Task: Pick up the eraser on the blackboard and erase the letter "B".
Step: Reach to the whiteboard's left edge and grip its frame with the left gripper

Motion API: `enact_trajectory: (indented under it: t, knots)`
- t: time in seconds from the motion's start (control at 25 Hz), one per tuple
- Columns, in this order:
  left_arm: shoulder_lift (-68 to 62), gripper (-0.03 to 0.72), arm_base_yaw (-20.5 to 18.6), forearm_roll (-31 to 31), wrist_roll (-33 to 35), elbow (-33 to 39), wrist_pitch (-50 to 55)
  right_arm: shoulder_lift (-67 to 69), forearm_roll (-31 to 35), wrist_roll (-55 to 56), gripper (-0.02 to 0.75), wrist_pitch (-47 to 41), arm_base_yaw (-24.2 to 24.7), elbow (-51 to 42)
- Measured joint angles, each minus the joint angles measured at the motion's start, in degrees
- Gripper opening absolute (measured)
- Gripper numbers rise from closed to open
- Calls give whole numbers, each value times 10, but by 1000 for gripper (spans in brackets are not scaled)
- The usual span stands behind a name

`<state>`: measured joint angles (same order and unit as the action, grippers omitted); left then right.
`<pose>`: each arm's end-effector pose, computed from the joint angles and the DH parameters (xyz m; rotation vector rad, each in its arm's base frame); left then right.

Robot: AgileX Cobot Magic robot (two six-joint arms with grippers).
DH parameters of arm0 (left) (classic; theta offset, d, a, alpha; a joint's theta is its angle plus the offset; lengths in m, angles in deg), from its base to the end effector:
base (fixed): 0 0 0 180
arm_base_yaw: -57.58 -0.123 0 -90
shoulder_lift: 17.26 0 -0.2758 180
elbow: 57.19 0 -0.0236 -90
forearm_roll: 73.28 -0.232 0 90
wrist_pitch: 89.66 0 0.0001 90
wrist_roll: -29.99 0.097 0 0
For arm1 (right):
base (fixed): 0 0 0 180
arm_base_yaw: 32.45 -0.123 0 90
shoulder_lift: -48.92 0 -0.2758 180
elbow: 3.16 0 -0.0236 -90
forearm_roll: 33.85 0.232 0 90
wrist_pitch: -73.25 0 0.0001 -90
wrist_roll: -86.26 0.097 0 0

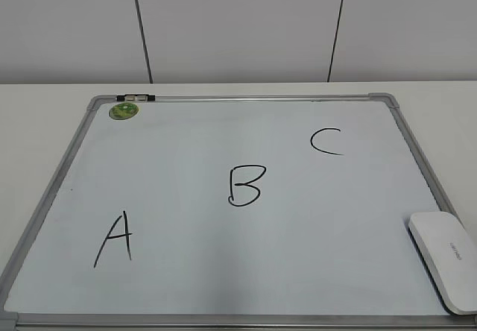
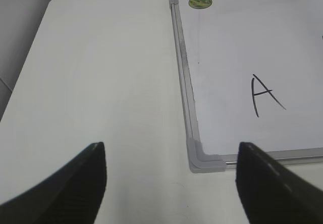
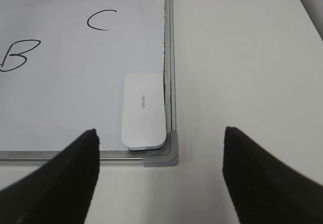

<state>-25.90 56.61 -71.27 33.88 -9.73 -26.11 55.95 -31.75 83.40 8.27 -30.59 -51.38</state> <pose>-0.0090 -0.0032 0.2654 0.0559 2.0870 0.0092 -0.0127 0.0036 0.2595 -0.0221 2.0977 -0.0055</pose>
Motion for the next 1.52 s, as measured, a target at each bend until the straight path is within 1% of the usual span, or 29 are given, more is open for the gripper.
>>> enact_trajectory:
  t: [1.0,1.12,1.24,1.44,1.52]
  knots:
    - [-11,576,0,-2,0,-5,0,0,0,0,586,0,0,0]
    - [-48,576,0,-3,0,-33,-3,0,0,0,586,0,0,0]
    - [-112,577,0,-4,0,-63,-19,0,0,0,586,0,0,0]
    - [-250,578,5,-2,0,-100,-67,0,0,0,586,0,0,0]
    - [-310,578,5,7,0,-116,-78,0,0,0,586,0,0,0]
